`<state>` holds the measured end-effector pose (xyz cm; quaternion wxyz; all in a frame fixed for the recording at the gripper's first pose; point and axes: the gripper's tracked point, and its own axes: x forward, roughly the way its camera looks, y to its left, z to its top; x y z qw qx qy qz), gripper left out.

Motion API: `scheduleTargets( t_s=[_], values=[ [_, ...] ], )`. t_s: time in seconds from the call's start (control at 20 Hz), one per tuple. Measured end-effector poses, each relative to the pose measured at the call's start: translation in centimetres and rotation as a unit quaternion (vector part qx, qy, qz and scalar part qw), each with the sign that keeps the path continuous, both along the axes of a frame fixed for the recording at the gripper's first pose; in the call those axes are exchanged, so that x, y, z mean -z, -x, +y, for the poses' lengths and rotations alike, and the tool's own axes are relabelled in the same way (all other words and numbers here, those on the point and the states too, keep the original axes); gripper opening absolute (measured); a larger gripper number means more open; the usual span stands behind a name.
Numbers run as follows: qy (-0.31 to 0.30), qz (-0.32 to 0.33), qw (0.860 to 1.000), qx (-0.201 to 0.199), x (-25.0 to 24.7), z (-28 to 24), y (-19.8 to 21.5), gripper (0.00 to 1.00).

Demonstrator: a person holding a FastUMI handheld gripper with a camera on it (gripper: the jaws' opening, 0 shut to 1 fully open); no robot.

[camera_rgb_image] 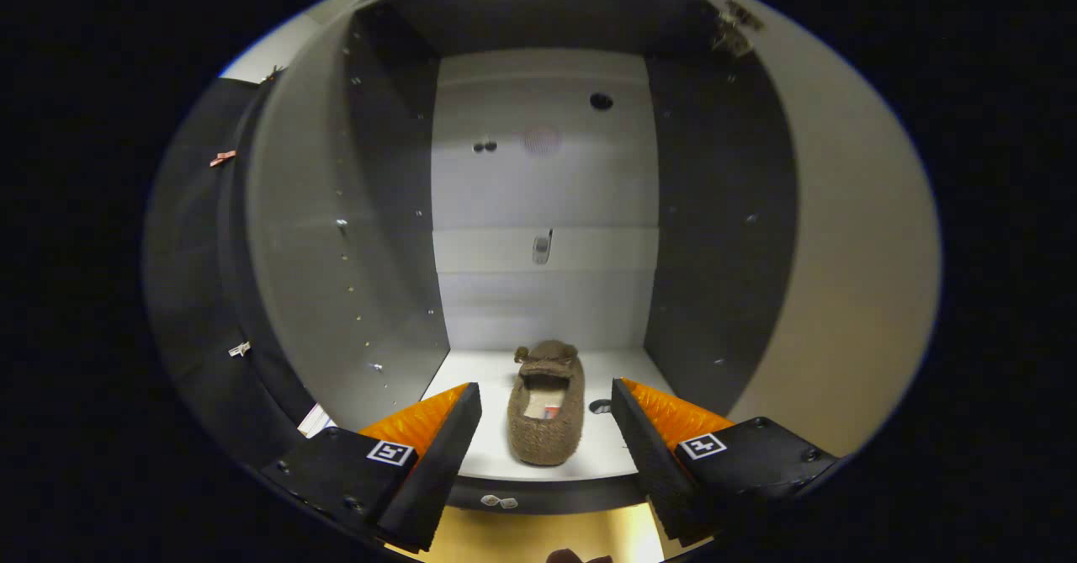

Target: Open the shoe cabinet door, grab the shoes and put them into the shoe cabinet, then close the shoe cabinet door.

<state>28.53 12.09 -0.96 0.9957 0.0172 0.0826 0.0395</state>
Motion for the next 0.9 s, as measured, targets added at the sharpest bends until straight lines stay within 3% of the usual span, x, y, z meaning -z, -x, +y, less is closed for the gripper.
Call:
scheduleTargets(
  t_s=[0.3, 0.9],
  values=[
    [0.008, -0.079, 0.997, 0.021, -4.7, -3.4, 10.5, 0.98],
    [0.020, -0.140, 0.988, 0.062, -6.8, -11.0, 27.0, 0.98]
  ],
)
